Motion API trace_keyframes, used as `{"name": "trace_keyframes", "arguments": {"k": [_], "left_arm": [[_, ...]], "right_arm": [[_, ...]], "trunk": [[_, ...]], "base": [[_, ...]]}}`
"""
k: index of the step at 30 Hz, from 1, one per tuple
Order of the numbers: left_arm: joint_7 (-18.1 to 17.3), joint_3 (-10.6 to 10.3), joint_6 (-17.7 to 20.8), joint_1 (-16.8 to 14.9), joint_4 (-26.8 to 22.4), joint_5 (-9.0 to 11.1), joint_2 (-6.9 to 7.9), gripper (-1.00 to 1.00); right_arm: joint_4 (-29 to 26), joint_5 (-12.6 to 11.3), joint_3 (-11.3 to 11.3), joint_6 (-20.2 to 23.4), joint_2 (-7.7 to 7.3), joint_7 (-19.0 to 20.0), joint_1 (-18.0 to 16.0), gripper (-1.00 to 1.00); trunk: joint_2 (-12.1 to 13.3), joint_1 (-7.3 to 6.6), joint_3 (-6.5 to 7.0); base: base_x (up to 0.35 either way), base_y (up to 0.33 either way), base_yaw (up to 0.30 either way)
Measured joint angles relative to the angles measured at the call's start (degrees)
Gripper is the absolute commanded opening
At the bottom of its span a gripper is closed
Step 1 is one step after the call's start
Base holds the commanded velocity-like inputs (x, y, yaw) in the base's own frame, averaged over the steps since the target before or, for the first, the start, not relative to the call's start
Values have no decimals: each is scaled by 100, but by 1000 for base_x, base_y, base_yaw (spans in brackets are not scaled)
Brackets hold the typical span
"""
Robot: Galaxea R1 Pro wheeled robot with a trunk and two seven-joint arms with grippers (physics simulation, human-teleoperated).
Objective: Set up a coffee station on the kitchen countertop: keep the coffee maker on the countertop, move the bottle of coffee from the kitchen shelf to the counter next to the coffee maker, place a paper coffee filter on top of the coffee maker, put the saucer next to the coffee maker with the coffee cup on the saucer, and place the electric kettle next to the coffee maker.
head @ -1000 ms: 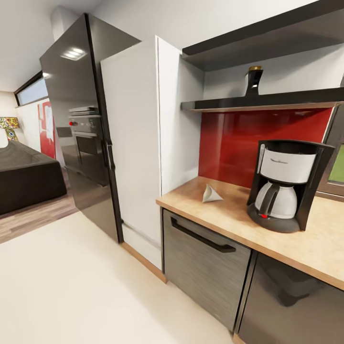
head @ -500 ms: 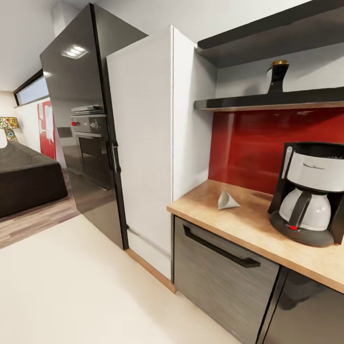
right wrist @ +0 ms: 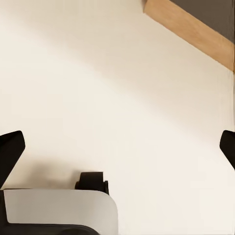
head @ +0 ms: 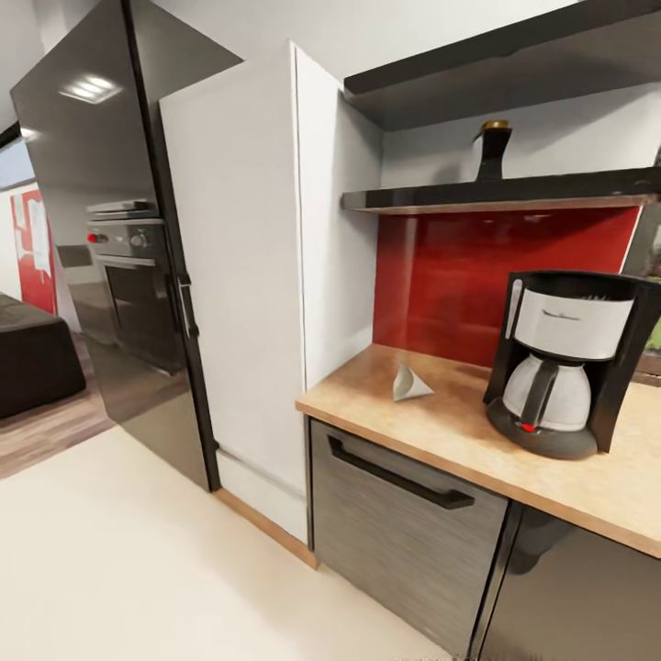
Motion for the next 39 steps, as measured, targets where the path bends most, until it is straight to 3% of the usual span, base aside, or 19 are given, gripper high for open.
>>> {"name": "trace_keyframes", "arguments": {"k": [7,21,39], "left_arm": [[0,-5,1,1,-3,-1,4,100],[0,-8,7,1,-3,0,3,100],[0,0,0,0,0,0,4,100]], "right_arm": [[2,1,-6,5,0,-5,-1,100],[2,-5,-10,4,0,-3,-1,100],[0,-4,-8,9,0,0,1,100]], "trunk": [[0,-1,0],[0,-1,0],[0,0,0]], "base": [[49,78,-199],[154,217,-35],[14,19,-252]]}}
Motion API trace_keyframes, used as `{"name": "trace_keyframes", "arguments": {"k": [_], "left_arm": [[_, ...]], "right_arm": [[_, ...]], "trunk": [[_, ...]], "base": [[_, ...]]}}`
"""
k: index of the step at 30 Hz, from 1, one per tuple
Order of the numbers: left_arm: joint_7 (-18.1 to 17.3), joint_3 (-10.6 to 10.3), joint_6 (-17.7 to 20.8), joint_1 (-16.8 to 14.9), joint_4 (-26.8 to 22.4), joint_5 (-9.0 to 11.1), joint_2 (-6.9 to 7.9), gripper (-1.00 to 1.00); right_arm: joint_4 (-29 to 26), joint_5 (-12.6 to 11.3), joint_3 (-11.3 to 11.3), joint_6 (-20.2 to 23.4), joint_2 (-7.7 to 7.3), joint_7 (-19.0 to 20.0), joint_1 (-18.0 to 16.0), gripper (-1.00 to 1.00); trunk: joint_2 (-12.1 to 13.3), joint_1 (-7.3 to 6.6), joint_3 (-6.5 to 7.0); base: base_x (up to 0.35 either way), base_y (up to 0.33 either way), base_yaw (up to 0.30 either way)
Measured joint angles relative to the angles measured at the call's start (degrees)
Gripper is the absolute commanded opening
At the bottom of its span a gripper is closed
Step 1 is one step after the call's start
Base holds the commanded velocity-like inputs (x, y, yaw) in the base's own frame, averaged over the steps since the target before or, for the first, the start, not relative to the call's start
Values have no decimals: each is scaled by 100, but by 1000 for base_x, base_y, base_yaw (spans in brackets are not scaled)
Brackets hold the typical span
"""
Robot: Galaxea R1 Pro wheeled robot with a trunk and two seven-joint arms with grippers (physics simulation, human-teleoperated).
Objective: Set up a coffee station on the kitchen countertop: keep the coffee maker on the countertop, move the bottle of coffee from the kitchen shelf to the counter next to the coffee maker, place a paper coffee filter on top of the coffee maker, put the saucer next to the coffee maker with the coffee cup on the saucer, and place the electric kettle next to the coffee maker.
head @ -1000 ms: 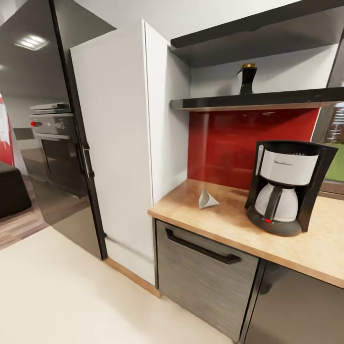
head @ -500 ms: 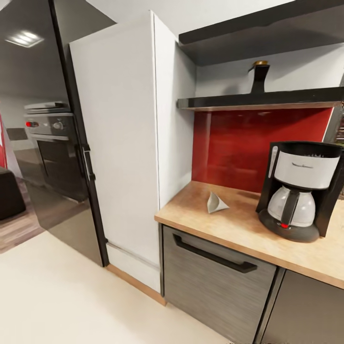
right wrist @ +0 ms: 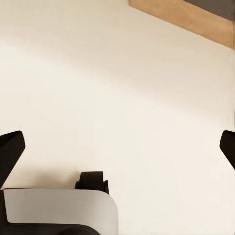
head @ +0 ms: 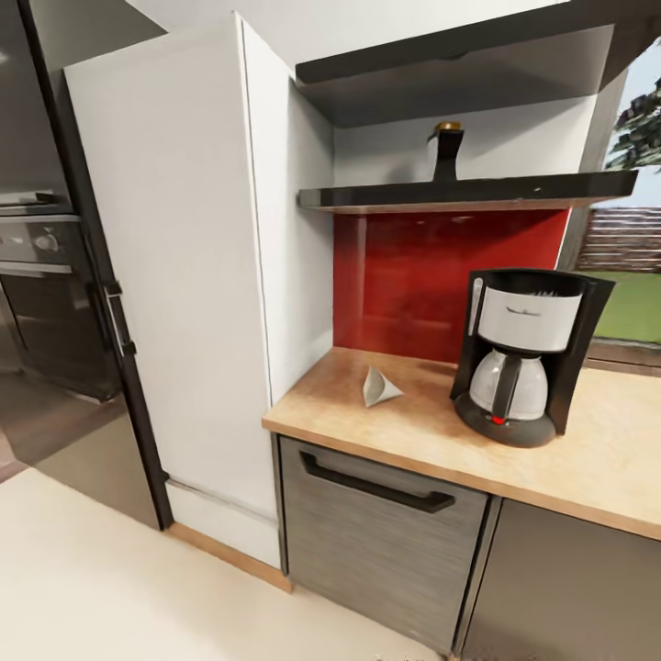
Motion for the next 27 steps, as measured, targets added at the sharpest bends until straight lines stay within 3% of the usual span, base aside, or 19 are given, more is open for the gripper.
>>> {"name": "trace_keyframes", "arguments": {"k": [6,18,27], "left_arm": [[0,0,0,0,0,-1,1,100],[0,-8,4,2,-4,0,0,100],[0,-2,1,0,0,0,1,100]], "right_arm": [[0,1,0,0,0,0,0,100],[3,7,0,-1,1,-8,-2,100],[0,7,0,0,0,-1,0,100]], "trunk": [[0,0,0],[0,0,0],[0,0,0]], "base": [[0,18,-274],[0,262,-50],[0,75,-195]]}}
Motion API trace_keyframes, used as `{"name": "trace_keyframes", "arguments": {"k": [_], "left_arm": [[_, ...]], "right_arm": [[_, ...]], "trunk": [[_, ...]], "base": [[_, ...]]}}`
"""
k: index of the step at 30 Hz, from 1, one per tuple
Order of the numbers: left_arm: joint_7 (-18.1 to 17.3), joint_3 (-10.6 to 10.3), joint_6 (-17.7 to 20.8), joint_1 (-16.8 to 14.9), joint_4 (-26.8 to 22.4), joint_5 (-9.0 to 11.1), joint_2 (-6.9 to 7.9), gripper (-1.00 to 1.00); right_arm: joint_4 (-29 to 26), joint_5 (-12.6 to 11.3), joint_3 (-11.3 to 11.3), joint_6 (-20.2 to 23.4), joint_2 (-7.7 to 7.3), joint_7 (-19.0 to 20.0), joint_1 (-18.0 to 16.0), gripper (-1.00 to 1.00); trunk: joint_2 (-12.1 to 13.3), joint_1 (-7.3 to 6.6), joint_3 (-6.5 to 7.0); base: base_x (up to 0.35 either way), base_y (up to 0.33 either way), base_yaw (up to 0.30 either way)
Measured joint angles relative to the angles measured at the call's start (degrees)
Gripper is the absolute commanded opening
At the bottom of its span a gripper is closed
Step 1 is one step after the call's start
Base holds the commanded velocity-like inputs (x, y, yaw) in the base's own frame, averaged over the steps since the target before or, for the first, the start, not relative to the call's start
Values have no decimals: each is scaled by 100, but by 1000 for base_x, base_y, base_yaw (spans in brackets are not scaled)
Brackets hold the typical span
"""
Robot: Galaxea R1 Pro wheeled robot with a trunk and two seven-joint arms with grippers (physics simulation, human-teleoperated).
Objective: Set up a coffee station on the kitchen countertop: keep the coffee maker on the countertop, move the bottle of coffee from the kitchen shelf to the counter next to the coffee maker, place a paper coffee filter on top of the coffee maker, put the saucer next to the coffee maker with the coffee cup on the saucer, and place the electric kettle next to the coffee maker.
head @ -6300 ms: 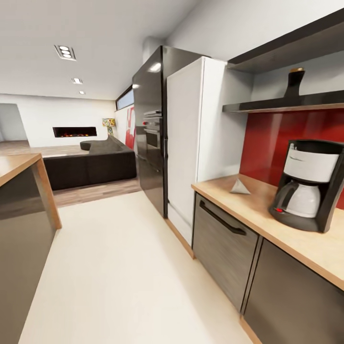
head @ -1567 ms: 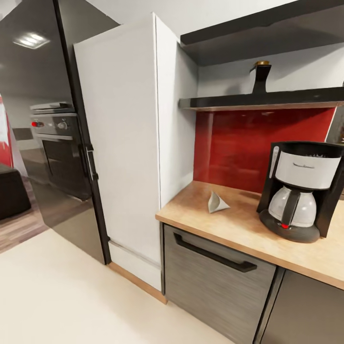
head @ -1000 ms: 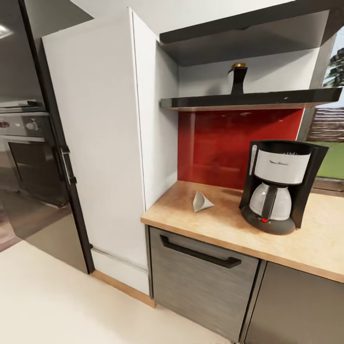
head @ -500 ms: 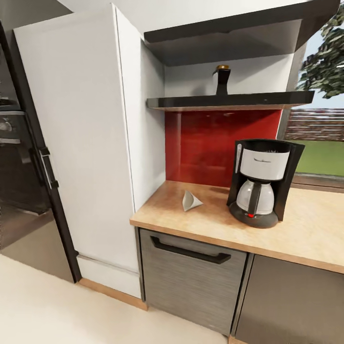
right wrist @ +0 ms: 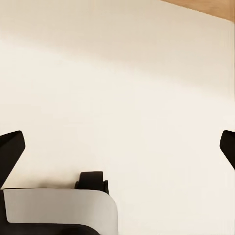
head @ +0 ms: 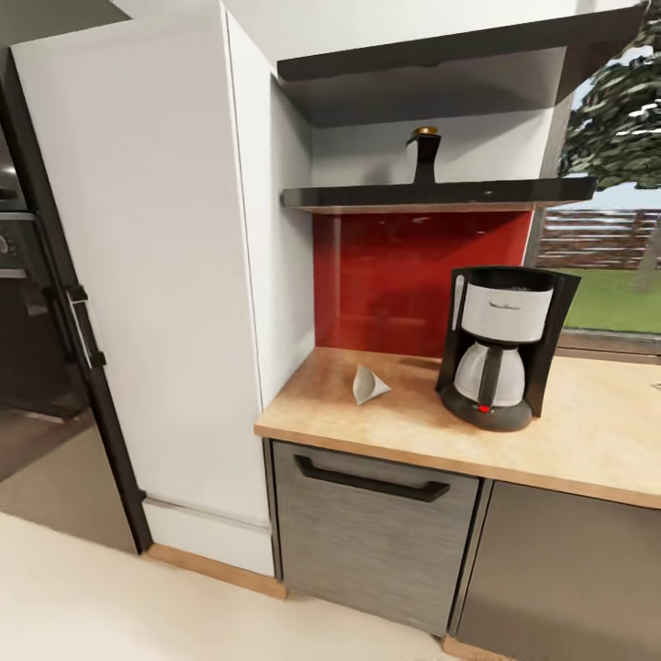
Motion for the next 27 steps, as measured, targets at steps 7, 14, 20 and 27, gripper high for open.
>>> {"name": "trace_keyframes", "arguments": {"k": [7,14,20,27], "left_arm": [[0,2,-1,0,0,0,-1,100],[0,2,0,1,-1,1,1,100],[0,2,1,2,-3,1,2,100],[0,2,1,1,-3,1,1,100]], "right_arm": [[0,0,0,0,0,1,-1,100],[2,0,0,3,0,-5,-2,100],[3,-1,3,-5,1,-5,-2,100],[2,-10,-10,2,0,-5,-4,100]], "trunk": [[0,0,0],[0,0,0],[0,0,0],[0,0,0]], "base": [[0,6,-256],[0,8,-124],[0,210,-10],[0,247,-9]]}}
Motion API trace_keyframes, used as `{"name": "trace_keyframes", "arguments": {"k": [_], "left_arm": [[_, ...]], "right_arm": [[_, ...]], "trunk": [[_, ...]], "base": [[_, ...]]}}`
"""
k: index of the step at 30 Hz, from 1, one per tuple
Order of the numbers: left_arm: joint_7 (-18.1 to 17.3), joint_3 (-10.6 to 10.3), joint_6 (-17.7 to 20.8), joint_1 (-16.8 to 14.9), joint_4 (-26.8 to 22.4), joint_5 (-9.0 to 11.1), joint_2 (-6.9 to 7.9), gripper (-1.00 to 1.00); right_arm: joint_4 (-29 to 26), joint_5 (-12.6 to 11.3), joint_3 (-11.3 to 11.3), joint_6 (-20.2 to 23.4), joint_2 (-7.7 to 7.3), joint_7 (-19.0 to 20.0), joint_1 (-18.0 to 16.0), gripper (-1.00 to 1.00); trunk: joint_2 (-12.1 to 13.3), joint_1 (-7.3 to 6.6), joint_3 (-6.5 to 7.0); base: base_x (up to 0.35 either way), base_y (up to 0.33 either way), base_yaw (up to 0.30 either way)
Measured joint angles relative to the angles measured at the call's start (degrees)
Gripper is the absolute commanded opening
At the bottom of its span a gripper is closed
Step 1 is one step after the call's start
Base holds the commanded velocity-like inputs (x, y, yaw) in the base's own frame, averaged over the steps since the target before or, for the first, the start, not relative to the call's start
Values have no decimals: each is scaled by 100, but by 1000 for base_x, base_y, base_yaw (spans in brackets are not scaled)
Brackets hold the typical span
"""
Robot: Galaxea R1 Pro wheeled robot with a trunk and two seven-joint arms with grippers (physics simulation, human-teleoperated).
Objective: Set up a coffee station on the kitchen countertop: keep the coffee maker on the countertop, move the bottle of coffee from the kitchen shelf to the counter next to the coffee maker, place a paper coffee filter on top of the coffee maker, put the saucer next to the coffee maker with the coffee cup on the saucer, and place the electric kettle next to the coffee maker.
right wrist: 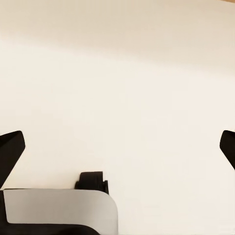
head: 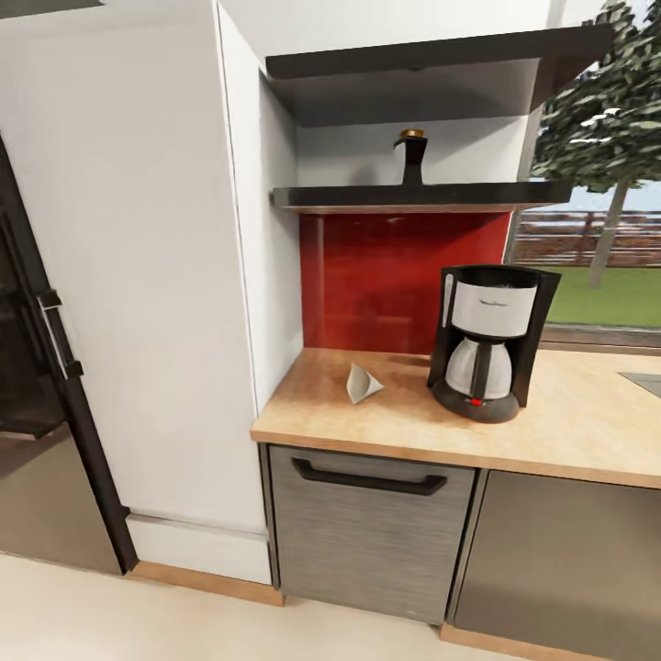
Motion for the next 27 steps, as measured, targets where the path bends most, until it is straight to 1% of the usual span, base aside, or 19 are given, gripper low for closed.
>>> {"name": "trace_keyframes", "arguments": {"k": [6,20,23,27], "left_arm": [[0,0,-1,-1,3,-1,-1,100],[0,0,-2,-2,3,0,-2,100],[0,0,0,-1,1,-2,0,100],[0,0,1,0,-1,-1,1,100]], "right_arm": [[-2,-5,1,6,0,5,1,100],[-3,-13,2,7,-1,6,2,100],[-1,-13,-3,6,0,2,0,100],[0,-14,-5,6,0,-1,2,100]], "trunk": [[0,0,0],[0,0,0],[0,0,0],[0,0,0]], "base": [[0,47,-180],[0,4,-272],[0,145,-118],[0,255,-39]]}}
